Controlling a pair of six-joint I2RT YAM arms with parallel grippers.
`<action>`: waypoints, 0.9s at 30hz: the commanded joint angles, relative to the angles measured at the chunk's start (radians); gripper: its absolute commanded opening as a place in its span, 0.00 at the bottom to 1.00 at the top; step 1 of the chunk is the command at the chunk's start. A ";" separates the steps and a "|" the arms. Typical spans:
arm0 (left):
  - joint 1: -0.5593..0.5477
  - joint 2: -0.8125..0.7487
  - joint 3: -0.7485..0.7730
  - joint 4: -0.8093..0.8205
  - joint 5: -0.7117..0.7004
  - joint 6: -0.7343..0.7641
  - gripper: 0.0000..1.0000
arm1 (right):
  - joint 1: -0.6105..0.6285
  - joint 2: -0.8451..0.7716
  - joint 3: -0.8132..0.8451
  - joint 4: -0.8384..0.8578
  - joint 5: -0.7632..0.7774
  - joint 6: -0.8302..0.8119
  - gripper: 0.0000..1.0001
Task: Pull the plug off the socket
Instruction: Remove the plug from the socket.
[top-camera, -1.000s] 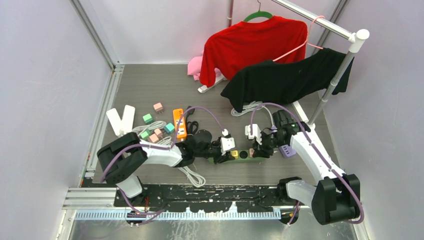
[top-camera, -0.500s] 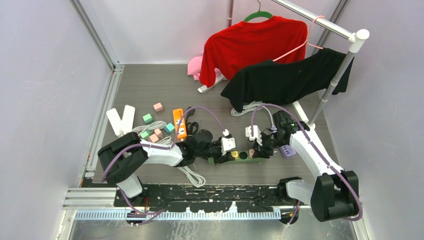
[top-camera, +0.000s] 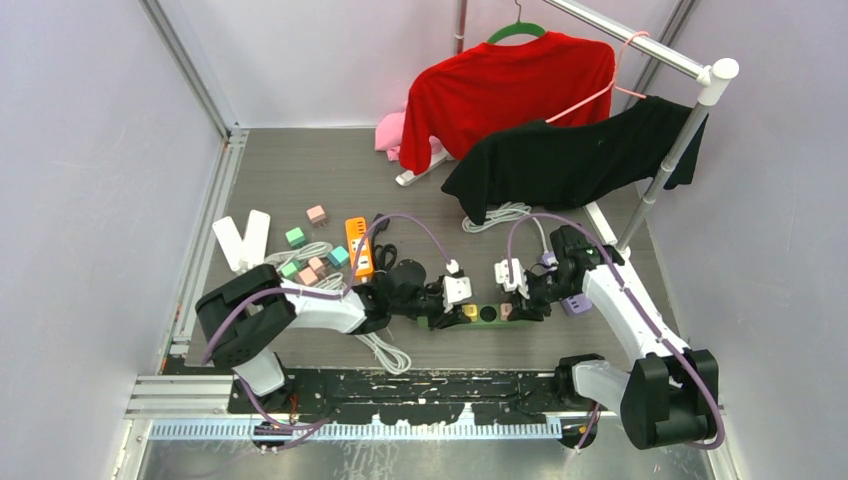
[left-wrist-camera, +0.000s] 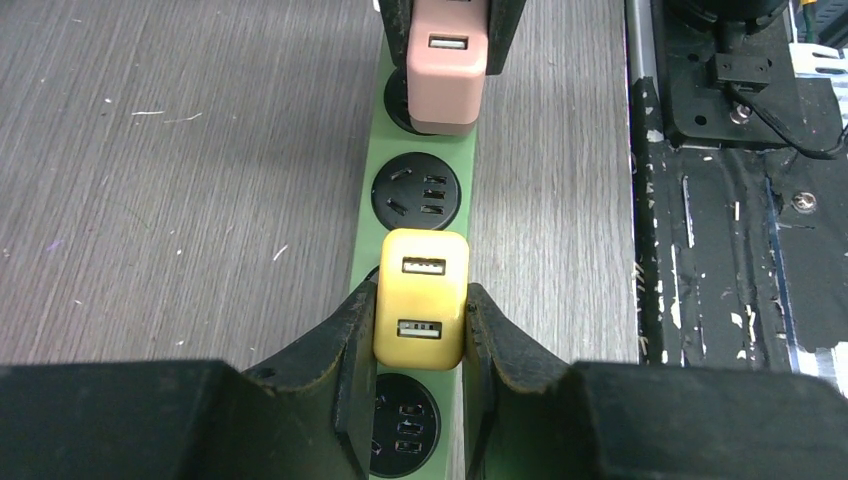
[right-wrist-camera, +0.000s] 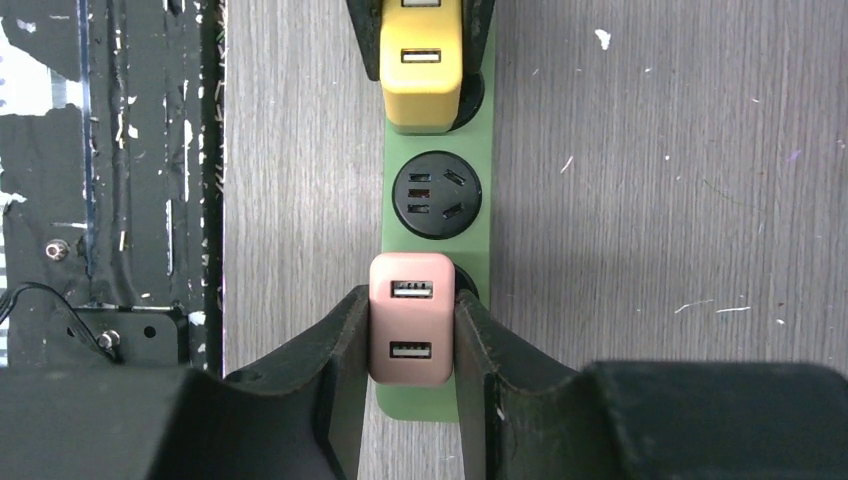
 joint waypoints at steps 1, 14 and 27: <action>0.009 0.039 -0.018 -0.102 -0.049 -0.020 0.00 | 0.012 -0.021 0.038 0.178 -0.126 0.287 0.01; 0.008 0.024 -0.037 -0.087 -0.055 -0.029 0.00 | -0.018 0.014 0.062 -0.138 -0.141 -0.083 0.01; 0.009 0.045 -0.033 -0.114 -0.066 -0.015 0.00 | -0.038 -0.030 0.079 0.118 0.040 0.249 0.01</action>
